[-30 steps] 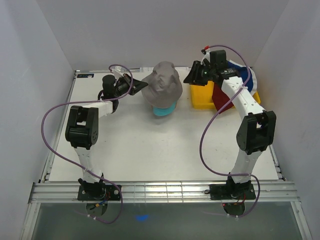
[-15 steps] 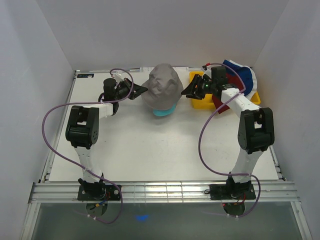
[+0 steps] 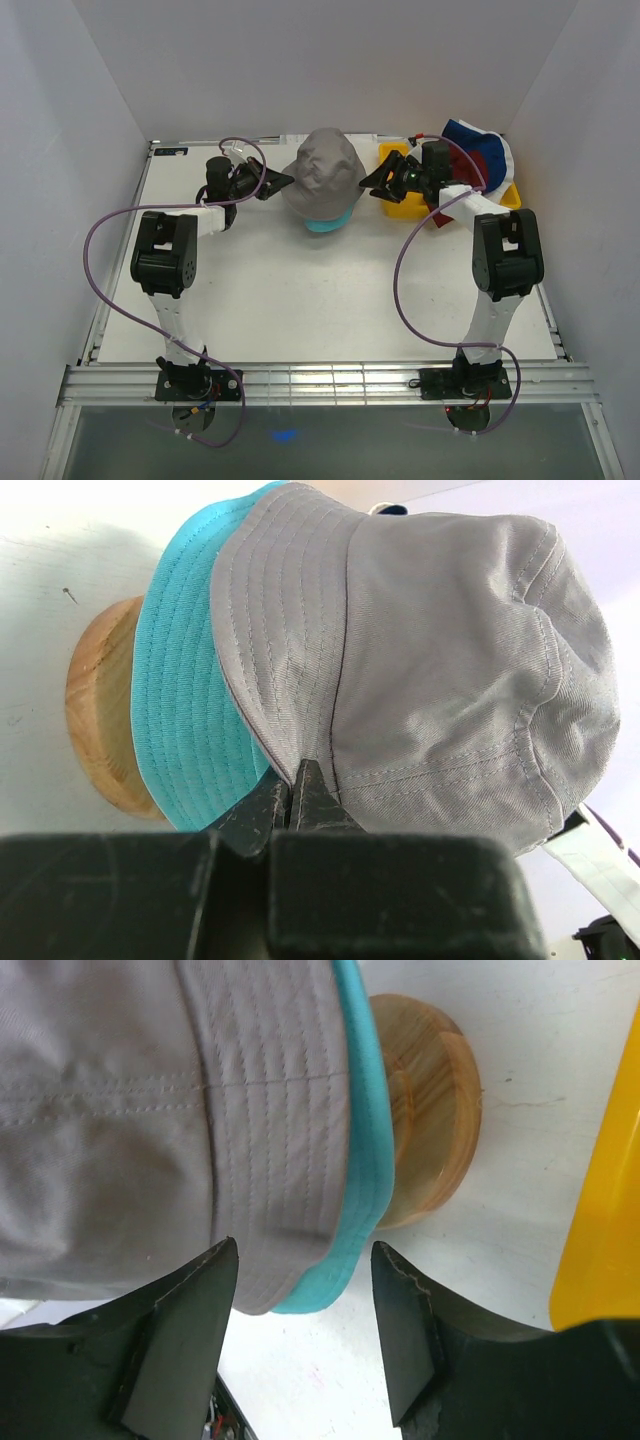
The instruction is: Stack the hats
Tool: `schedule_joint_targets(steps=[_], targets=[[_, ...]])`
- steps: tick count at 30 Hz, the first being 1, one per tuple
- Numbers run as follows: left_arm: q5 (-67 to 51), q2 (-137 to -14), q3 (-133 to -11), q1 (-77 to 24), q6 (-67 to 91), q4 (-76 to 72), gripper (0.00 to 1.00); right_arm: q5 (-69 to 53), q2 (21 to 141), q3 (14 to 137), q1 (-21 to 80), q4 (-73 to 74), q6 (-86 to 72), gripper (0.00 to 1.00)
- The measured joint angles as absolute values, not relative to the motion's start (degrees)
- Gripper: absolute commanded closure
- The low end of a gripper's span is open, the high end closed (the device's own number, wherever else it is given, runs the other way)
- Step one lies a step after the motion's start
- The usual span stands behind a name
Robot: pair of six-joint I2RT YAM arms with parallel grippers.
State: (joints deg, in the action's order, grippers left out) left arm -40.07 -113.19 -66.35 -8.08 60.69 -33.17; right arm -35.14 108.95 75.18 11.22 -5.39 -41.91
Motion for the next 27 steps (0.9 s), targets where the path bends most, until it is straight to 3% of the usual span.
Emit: schedule_joint_targets(steps=[25, 27], targets=[[-40.1, -113.3, -66.3, -8.0, 59.7, -31.5, 1.00, -34.7, 113.1, 71.8, 10.9, -20.1, -53.7, 0.48], [-40.1, -113.6, -66.4, -8.0, 59.4, -31.4, 1.00, -34.7, 113.4, 71.3, 10.9, -20.8, -54.1, 0.52]])
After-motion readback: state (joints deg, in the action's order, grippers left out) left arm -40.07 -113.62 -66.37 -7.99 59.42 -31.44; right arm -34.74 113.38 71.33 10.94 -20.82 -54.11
